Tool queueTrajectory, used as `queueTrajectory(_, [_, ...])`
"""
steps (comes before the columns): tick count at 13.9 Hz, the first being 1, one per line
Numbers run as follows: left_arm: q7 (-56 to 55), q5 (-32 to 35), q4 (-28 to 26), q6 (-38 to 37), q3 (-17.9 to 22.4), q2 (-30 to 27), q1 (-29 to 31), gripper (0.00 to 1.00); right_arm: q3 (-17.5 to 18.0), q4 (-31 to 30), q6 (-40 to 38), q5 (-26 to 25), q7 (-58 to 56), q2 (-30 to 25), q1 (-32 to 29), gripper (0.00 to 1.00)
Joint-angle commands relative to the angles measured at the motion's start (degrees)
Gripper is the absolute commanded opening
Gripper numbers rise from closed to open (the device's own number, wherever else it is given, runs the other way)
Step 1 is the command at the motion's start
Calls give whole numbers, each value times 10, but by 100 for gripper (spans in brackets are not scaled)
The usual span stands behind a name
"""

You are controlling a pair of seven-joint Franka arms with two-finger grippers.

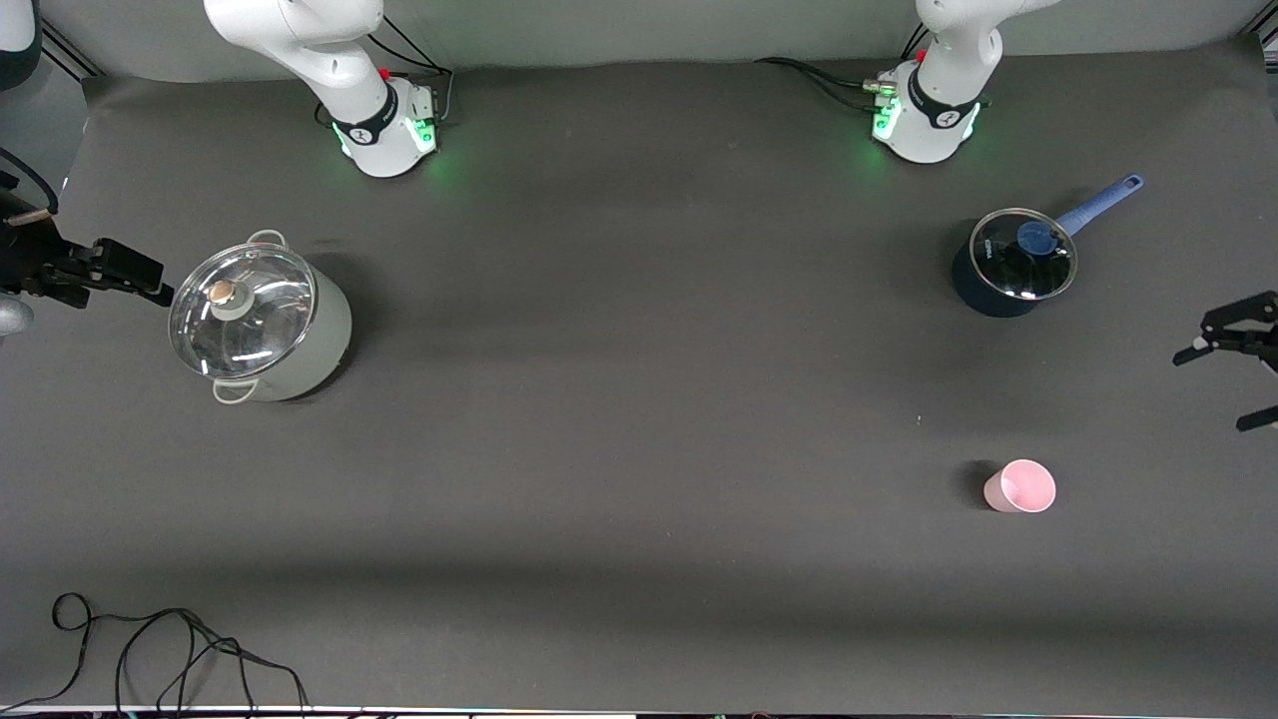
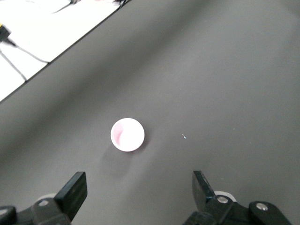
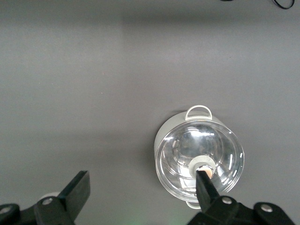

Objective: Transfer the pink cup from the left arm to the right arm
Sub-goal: 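Move the left gripper down toward the pink cup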

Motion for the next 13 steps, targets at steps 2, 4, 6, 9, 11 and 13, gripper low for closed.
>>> queueTrajectory(2, [178, -112, 19, -1, -6, 97, 48, 100, -2, 10, -7, 4, -5, 3, 2, 100])
queueTrajectory(4, [277, -173, 18, -1, -6, 144, 66, 100, -2, 9, -7, 4, -5, 3, 3, 100])
queueTrajectory(6, [382, -215, 15, -4, -6, 195, 86, 100, -2, 9, -7, 4, -8, 3, 2, 100])
queueTrajectory(9, [501, -271, 13, -12, -10, 251, 112, 100, -2, 9, -7, 4, -8, 3, 2, 100])
queueTrajectory(11, [514, -283, 14, -12, -10, 266, 119, 100, -2, 9, -7, 4, -8, 3, 2, 100])
queueTrajectory(13, [527, -300, 14, -12, -17, 290, 119, 100, -2, 9, -8, 4, -8, 3, 2, 100])
